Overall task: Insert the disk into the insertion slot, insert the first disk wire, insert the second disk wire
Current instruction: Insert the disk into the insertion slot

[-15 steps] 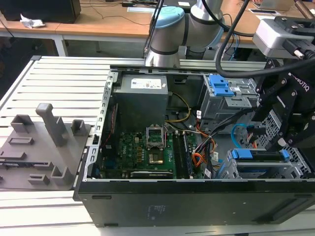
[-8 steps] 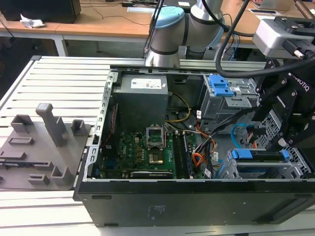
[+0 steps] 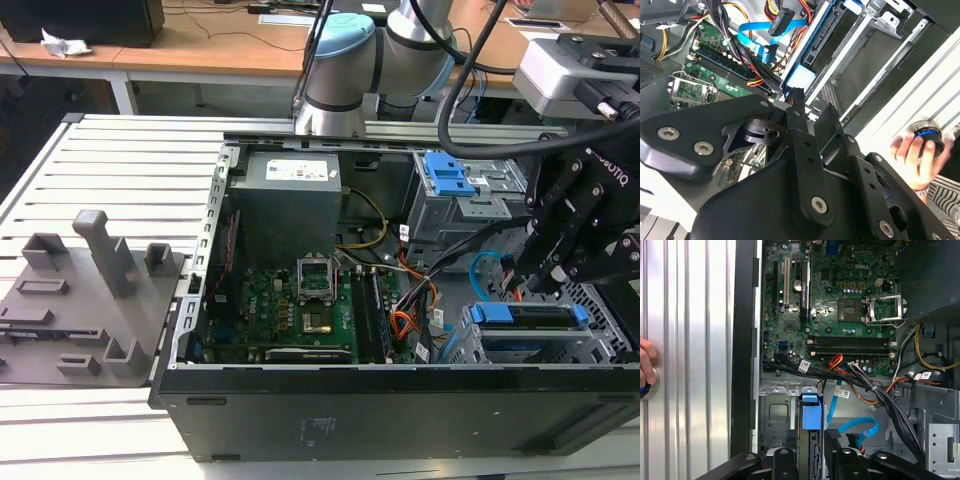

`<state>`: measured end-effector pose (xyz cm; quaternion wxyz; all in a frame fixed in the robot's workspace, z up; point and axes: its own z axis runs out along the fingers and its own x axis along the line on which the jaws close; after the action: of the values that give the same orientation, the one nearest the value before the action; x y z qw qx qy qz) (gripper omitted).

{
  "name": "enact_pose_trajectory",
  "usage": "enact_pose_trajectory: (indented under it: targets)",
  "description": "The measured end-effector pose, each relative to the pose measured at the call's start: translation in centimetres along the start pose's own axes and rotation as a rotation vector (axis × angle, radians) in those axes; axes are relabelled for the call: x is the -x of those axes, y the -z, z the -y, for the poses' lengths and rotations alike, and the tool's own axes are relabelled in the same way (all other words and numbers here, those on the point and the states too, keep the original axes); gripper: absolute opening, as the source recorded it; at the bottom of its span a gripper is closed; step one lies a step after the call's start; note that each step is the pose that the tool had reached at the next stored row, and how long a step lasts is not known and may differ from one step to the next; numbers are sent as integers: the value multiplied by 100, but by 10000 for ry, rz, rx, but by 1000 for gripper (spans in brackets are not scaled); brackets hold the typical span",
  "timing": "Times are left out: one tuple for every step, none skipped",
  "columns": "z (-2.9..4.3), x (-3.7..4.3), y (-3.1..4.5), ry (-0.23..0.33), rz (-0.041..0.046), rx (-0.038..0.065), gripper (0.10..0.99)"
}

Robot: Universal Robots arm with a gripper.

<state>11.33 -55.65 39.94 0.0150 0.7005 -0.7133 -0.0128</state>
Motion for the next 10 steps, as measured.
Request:
enact_pose_trajectory:
  targets:
    - [0, 0, 0, 0, 0, 0, 353]
    - [0, 0, 0, 0, 0, 0, 353]
    - [0, 0, 0, 0, 0, 0, 353]
    - [0, 0, 0, 0, 0, 0, 353]
    - [0, 0, 0, 0, -1, 0, 353]
    - [1, 0, -3, -1, -9, 1, 353]
    - [4, 0, -3, -1, -19, 0, 353]
    - [4, 0, -7, -2, -21, 1, 353]
    - [5, 0, -26, -2, -19, 4, 353]
    - [7, 0, -57, -1, -21, 8, 353]
